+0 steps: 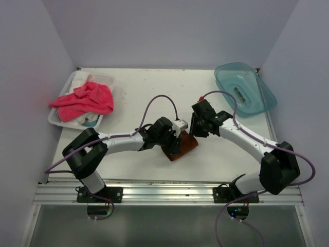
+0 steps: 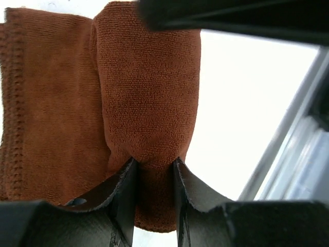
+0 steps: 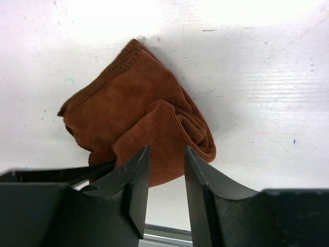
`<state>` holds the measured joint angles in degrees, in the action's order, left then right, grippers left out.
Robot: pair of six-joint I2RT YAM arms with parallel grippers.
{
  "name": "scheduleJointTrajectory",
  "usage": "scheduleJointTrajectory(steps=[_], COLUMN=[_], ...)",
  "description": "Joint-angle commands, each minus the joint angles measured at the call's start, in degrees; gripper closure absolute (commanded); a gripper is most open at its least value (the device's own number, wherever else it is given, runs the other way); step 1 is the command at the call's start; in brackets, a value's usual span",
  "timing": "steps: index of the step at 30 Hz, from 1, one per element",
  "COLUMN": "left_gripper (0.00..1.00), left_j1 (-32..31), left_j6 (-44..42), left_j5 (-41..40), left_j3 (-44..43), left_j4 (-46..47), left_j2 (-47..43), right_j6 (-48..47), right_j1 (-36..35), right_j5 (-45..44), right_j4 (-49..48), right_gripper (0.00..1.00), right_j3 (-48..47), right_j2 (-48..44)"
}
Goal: Roll the towels
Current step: Roll the towel
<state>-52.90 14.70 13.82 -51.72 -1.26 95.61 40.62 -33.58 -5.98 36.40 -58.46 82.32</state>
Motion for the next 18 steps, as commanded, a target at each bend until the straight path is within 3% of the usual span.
scheduleJointTrajectory(steps=[1, 9, 18], left_gripper=[0.87, 0.87, 0.87], left_j1=[5.51, 7.02, 7.38], left_j6=[5.33, 11.22, 18.08], left_j5=[17.62, 28.43, 31.96], left_j3=[0.92, -0.66, 1.45], left_j4=[3.88, 5.73, 12.76], left_j2=[-0.08, 4.92, 8.01], right_j6=[-0.72, 2.08, 11.74], right_j1=[0.53, 1.06, 0.98], right_j5=[-2.81, -1.93, -0.79], right_j4=[2.26, 1.48, -1.33], right_gripper=[0.62, 0.35, 0.23], right_j3=[-0.08, 4.57, 13.97], right_j2=[-4.62, -9.81, -15.70])
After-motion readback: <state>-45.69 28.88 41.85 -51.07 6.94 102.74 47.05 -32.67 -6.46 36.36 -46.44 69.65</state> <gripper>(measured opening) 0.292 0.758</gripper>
